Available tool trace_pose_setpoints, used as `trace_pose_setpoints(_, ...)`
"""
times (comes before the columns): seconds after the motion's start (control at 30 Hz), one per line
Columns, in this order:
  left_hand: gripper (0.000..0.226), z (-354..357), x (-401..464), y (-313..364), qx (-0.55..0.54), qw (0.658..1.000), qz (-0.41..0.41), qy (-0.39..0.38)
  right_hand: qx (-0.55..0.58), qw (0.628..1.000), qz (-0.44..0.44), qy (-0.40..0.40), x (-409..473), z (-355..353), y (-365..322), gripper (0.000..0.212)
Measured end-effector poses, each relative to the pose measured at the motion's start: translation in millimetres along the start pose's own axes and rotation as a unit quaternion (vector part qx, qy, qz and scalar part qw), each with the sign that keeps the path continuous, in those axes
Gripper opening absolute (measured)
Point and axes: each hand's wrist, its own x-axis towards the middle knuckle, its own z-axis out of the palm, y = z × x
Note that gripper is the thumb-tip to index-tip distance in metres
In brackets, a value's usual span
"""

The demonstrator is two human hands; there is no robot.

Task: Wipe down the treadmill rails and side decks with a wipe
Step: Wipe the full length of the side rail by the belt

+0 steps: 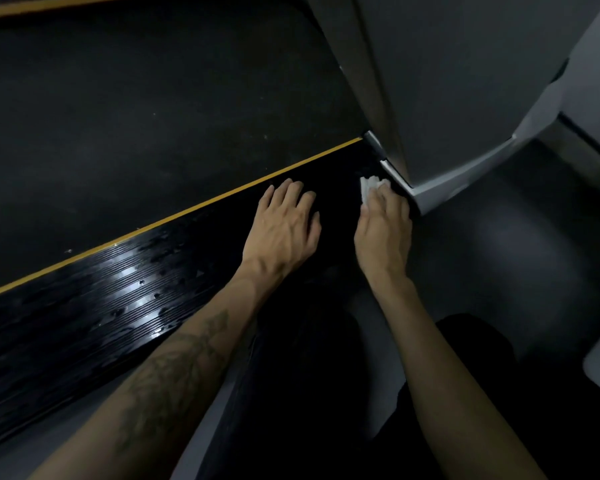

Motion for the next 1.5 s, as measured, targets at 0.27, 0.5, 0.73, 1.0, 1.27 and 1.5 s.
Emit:
trace_pose_setpoints(0.27,0.041,-3.5,-2.6,2.7,-0.001,0.999,0.035,-0.009,0.180,0.982,0.011,0.050,-9.2,-4.7,-2.0,0.023)
trace_pose_setpoints(0.5,0.047,-12.7,2.0,4.8,-0.036,0.997,0.015,-0.061,0.239,0.970,0.036,0.039,-9.5,-13.4,-3.8,0.022)
trace_pose_setpoints(0.73,0.043,-22.8,-1.7,14.5,-0.044,0.997,-0.033,-0.054,0.257,0.964,-0.027,0.058,-11.1,-8.2,-9.3,0.020)
trace_pose_setpoints(1.0,0.053,-58.6,-13.4,45.8,-0.030,0.989,-0.053,-0.132,0.265,0.964,0.034,0.016,-19.0,-42.0,-11.9,0.019)
trace_pose_setpoints(1.27,0.068,-74.4,-12.5,98.7,-0.040,0.974,0.010,-0.221,0.236,0.962,0.134,-0.013,-54.6,-103.3,13.2,0.013)
trace_pose_setpoints(1.5,0.069,-103.8,-22.7,138.5,-0.027,0.952,0.071,-0.295,0.223,0.948,0.223,-0.048,-89.0,-163.0,27.5,0.019)
